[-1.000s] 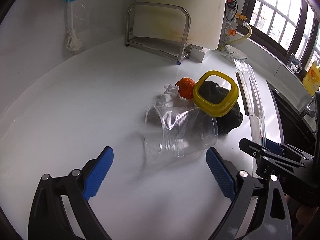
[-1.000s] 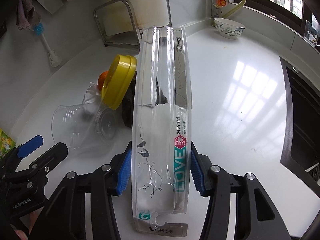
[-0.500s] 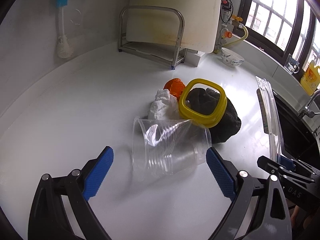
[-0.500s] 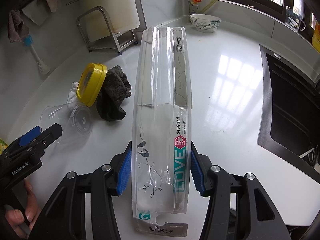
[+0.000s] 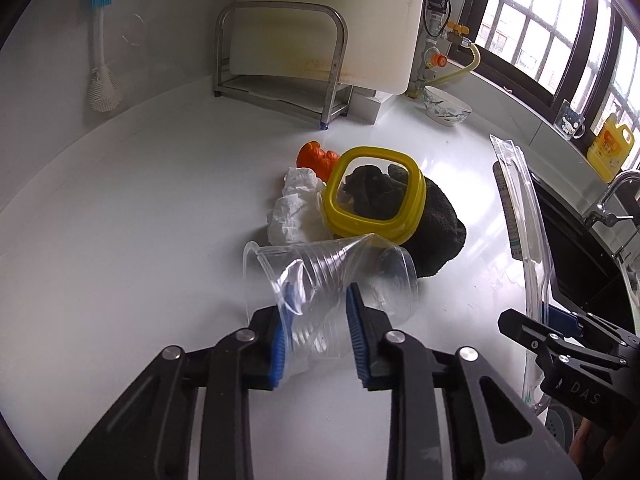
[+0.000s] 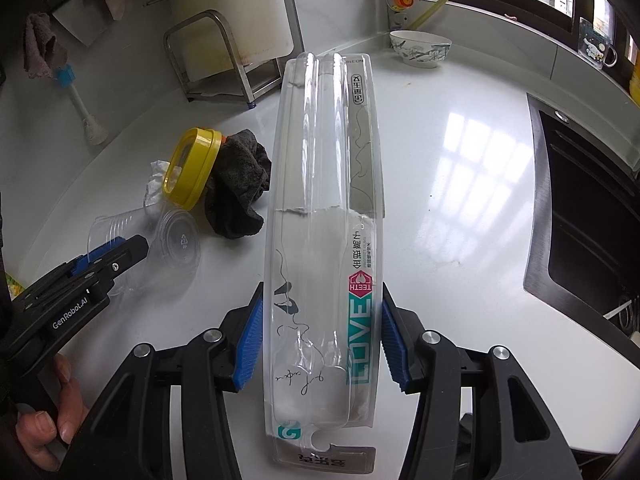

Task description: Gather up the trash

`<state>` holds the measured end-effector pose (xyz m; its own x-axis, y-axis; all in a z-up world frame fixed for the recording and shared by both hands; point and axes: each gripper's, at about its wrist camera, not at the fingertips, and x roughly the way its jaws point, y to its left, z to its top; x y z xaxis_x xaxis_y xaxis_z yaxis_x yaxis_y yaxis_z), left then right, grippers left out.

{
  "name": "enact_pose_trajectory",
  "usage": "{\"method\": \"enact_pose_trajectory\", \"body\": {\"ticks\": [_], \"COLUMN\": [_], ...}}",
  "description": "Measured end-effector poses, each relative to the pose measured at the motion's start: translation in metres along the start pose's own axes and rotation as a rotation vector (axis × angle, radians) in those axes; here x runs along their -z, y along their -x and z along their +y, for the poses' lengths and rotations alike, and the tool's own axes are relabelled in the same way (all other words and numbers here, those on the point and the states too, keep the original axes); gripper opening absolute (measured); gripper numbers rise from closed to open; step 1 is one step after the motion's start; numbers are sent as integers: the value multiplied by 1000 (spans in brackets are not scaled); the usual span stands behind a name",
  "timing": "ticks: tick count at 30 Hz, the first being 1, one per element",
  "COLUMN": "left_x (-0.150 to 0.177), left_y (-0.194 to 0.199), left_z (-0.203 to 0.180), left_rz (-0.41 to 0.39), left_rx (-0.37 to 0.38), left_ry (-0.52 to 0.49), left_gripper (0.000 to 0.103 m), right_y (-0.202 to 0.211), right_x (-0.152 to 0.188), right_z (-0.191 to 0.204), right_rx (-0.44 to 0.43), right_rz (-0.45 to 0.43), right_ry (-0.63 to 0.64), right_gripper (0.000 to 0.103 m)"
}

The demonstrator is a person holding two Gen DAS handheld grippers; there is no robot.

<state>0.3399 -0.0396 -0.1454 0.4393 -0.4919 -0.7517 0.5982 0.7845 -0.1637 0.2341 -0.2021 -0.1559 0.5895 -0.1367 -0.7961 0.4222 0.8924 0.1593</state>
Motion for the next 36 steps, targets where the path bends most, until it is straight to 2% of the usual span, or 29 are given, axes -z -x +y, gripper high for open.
{"method": "enact_pose_trajectory", "body": {"ticks": [7,20,36], "left_x": [5,16,29], "left_y": [14,41,86], "left_z": [-1,2,-17], "left_rz": [-5,3,-8], "left_rx": [-9,-54,-90], "left_ry": [-8,-6,-7], "left_gripper": [8,8,7], "right_y": [-1,16,54], "right_x": [3,14,33], "right_z": [6,3,-7], "right_rx": [-18,-32,-94], "right_rz": [12,20,7], "right_ry": [17,38,56], "right_gripper": [50,50,50]}}
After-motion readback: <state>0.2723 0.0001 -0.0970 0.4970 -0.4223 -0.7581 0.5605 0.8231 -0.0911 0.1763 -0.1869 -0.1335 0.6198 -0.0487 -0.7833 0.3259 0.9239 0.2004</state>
